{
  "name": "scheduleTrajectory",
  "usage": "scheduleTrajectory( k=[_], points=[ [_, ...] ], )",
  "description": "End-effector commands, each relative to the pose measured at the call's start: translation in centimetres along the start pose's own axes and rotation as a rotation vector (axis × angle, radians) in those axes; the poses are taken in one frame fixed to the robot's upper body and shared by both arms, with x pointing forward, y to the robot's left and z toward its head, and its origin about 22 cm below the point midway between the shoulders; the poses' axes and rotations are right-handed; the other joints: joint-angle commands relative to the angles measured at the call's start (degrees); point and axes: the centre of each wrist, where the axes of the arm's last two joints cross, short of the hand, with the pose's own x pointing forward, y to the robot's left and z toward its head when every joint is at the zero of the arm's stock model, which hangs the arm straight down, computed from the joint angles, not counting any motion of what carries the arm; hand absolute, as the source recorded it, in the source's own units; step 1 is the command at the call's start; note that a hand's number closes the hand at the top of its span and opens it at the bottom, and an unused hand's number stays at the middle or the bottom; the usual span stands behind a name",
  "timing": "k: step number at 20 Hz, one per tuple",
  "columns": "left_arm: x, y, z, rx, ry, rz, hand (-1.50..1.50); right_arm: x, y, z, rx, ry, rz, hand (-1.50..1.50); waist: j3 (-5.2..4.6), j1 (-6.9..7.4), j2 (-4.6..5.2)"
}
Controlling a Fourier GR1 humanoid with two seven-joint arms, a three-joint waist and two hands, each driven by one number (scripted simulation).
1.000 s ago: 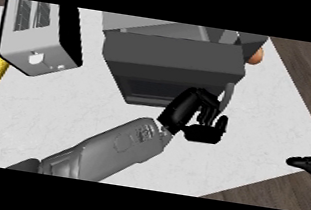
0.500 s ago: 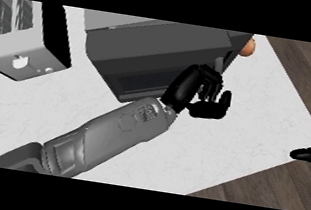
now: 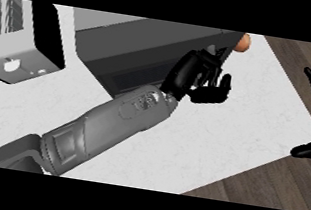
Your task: Pick up the milk, place it into the microwave and close the microwave
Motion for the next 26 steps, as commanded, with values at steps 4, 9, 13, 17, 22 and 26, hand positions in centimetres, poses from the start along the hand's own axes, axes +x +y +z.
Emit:
scheduleTrajectory(
  k=[4,9,13,17,22,26],
  points=[
    [1.7,-0.7,-1.3,0.008,-0.027,0.005,1.50,1.5,0.8,-2.6,0.189,-0.053,-0.045,-1.50,-0.01,-1.39,0.21],
    [1.5,-0.9,-1.1,0.013,-0.020,0.008,1.50,3.0,3.0,-5.3,0.422,-0.069,-0.057,1.50,0.04,-1.42,0.03],
    [1.5,-0.8,-1.1,0.034,-0.017,0.008,1.50,3.7,4.5,-6.3,0.504,-0.085,-0.068,1.50,0.14,-2.31,0.16],
    [1.3,-0.7,-1.2,0.058,0.003,0.007,1.50,4.0,5.7,-6.5,0.547,-0.082,-0.082,1.50,0.18,-3.21,0.00],
    [0.9,-0.8,-0.9,0.078,0.002,0.002,1.50,4.9,6.6,-6.9,0.597,-0.081,-0.081,1.50,0.11,-3.63,0.04],
    [1.2,-0.8,-1.0,0.097,0.000,0.009,1.50,5.2,7.6,-7.1,0.609,-0.096,-0.095,1.50,0.15,-4.45,0.23]
  ],
)
